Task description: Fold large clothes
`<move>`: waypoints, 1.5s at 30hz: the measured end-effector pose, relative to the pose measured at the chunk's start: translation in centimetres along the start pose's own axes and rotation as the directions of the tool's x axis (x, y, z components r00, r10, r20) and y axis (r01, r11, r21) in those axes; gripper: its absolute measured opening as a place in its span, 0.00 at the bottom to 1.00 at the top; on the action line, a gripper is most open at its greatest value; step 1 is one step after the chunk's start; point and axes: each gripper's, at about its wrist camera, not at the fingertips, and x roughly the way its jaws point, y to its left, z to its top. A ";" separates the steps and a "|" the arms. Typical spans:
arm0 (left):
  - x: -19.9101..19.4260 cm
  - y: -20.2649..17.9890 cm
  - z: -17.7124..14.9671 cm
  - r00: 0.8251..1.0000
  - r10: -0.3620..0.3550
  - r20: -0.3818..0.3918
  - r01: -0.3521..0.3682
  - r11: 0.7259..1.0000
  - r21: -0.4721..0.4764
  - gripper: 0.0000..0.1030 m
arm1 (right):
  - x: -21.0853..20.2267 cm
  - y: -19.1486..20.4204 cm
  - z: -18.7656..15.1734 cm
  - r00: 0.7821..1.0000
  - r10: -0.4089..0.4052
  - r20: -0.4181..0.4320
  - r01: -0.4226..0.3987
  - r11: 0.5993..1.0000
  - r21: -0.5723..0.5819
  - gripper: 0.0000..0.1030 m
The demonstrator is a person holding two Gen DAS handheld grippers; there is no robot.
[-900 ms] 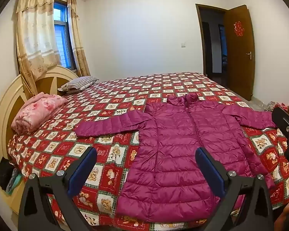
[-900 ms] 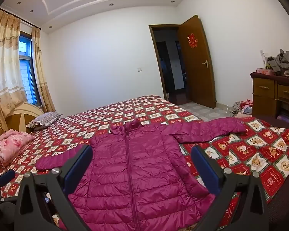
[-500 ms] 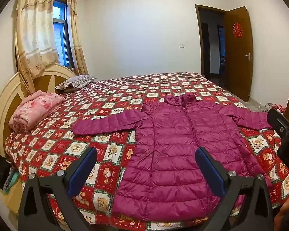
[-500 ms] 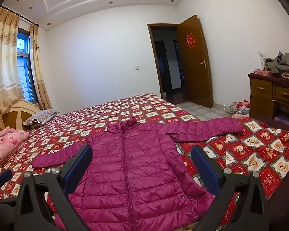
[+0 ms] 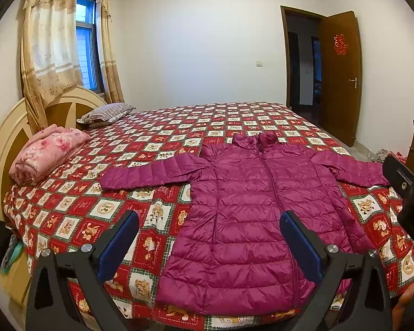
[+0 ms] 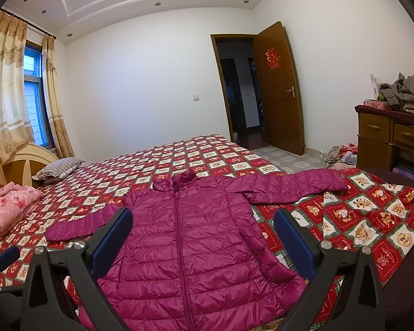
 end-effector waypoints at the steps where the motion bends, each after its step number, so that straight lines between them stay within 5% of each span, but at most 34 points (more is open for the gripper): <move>1: 0.0 0.0 0.0 1.000 0.001 0.001 -0.001 1.000 0.000 0.99 | 0.0 0.0 0.0 1.000 0.000 0.000 0.000 1.000 -0.001 1.00; 45: -0.4 -0.3 0.2 1.000 -0.006 0.008 0.006 1.000 0.000 0.99 | 0.0 0.4 0.1 1.000 0.003 -0.009 -0.003 1.000 -0.013 1.00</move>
